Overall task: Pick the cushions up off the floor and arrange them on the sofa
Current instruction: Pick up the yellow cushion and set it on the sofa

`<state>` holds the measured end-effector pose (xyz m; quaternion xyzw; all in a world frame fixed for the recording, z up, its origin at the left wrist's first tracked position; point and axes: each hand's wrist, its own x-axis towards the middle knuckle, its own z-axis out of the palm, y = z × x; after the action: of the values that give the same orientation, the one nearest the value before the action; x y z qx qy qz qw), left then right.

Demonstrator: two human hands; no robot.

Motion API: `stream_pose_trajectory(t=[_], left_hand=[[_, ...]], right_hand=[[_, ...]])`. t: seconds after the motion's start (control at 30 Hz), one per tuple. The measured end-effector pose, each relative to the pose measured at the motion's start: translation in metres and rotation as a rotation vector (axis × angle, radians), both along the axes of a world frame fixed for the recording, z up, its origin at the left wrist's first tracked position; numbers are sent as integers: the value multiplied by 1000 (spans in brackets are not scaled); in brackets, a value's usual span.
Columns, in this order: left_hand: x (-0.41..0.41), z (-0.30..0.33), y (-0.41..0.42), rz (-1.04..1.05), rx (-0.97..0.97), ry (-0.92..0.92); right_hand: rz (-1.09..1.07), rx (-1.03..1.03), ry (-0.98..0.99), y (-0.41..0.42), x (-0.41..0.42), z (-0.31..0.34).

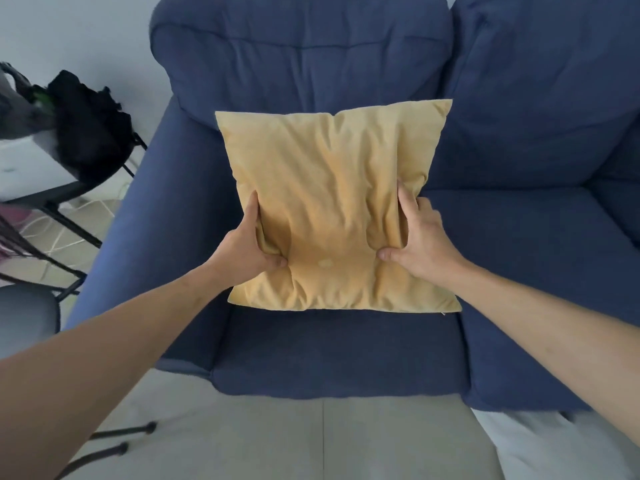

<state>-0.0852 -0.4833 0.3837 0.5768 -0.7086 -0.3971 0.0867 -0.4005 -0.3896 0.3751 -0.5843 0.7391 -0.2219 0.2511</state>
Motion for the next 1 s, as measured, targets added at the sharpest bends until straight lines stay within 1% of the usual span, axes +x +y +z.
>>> stream_pose_trajectory(t=[0.13,0.27,0.4,0.5,0.73,0.9,1.0], left_hand=[[-14,-14,-58,-4,-36,-24],[-27,-25,-106,19,-111,1],[-39,-42,-142,54,-161,33],[-48,-59,-159,34,-162,21],[-51,-91,-172,36,-206,-127],[-53,-91,-177,53,-193,-337],[-52,-85,-168,62,-207,-392]], right_hand=[[-5,-5,24,-51,1,-19],[-26,-63,67,-97,-3,-30],[-51,-119,155,-135,-11,-37],[-73,-104,215,-155,-13,-49],[-82,-18,330,-166,-19,-77],[-34,68,402,-158,-34,-75],[-35,98,412,-150,-40,-70]])
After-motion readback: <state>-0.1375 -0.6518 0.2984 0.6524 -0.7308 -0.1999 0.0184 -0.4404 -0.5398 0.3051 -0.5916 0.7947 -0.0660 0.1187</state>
